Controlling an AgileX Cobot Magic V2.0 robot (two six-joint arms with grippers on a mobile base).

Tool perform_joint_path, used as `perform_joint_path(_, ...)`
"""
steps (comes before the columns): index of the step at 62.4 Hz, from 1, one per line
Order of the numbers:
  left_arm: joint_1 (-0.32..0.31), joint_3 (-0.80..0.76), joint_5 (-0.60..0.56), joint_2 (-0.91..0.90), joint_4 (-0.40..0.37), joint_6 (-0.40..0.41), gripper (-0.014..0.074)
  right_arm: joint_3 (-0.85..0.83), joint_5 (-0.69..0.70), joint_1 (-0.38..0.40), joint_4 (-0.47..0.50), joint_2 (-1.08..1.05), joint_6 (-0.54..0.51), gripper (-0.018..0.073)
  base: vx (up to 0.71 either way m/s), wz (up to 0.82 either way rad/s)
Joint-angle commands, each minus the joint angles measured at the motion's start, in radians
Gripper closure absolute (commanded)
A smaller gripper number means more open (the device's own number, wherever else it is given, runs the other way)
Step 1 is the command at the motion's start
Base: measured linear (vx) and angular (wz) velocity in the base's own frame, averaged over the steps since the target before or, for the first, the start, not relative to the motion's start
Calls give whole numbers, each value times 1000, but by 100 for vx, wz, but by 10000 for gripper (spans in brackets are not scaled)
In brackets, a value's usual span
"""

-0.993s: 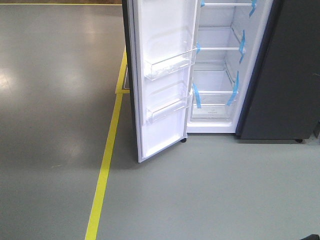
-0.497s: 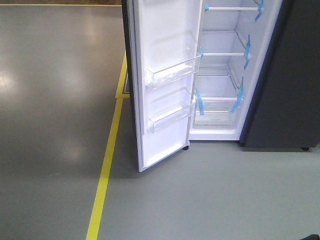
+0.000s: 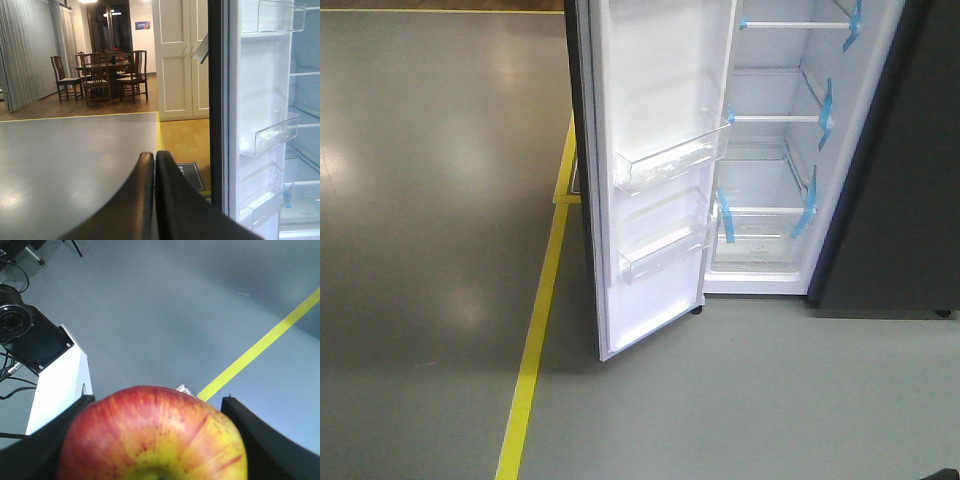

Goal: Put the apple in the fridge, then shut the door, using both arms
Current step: 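Drive closer to the fridge, stopping beside its open door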

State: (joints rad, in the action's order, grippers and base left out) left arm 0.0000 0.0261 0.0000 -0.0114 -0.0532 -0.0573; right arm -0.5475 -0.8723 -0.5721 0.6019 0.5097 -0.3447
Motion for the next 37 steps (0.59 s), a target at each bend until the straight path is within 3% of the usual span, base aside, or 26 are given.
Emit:
perform_joint_path(1,0,21,-77,-15,-11,2,603,-25,50,2,34,4,-8,198,12,1)
perform_joint_path(37,0,21,-77,-15,-11,2,603,-25,50,2,34,4,-8,198,11,0)
